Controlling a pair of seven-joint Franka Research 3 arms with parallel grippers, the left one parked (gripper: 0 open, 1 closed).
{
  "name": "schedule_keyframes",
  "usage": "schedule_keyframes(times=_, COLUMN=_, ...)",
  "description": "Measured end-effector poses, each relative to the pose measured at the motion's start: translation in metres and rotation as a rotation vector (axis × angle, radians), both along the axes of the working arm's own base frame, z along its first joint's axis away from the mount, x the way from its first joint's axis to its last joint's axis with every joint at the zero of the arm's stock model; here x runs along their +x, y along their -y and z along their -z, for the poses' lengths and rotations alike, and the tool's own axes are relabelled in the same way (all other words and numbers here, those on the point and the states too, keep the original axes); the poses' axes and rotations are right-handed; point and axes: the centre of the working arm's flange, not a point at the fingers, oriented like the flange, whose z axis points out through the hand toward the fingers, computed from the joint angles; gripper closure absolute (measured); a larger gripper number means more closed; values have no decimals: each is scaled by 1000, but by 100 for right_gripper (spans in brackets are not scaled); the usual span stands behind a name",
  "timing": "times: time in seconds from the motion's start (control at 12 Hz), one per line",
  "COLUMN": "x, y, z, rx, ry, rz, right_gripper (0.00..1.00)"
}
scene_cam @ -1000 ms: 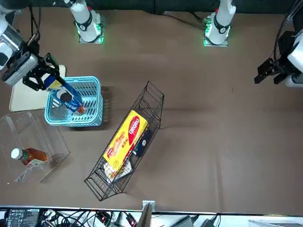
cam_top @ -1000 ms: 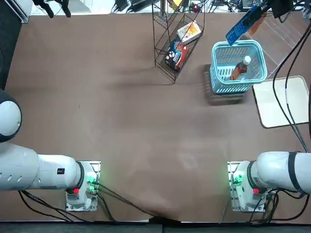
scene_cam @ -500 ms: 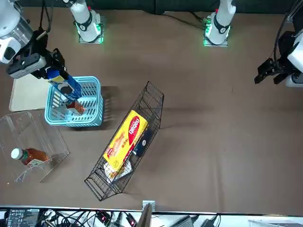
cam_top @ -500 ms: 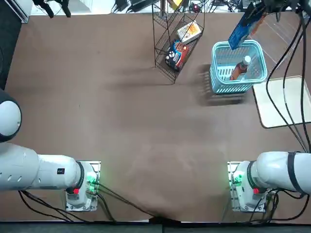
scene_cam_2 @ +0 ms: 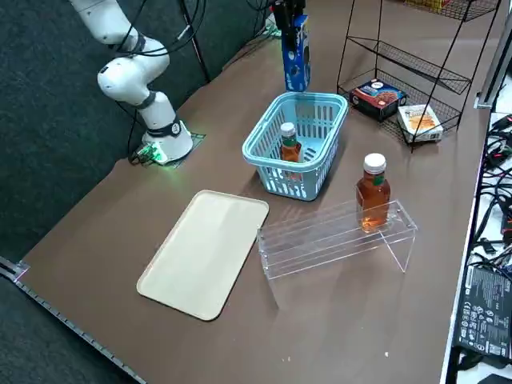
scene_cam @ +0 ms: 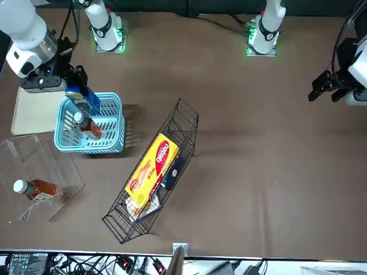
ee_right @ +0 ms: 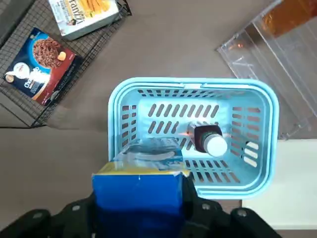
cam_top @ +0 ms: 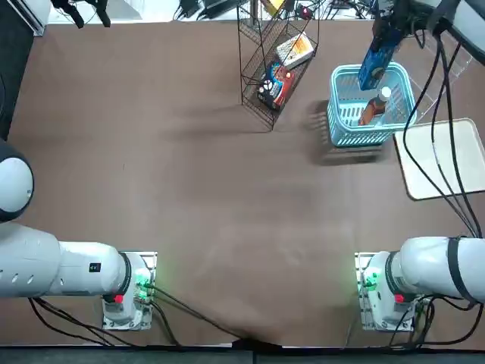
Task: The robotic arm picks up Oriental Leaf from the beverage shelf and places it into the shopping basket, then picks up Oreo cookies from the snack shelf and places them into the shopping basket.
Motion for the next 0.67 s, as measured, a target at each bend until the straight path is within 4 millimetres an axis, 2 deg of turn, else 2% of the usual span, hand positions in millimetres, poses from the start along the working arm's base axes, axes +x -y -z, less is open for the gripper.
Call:
schedule_keyframes(times=0.42, x=12, y=-1, z=27, rx=1, ry=-34, rz=18, right_gripper=44)
schedule_keyframes(times=0.67, x=23, y=0, z=61, rx=6, ry=-20, rz=20, right_gripper=44)
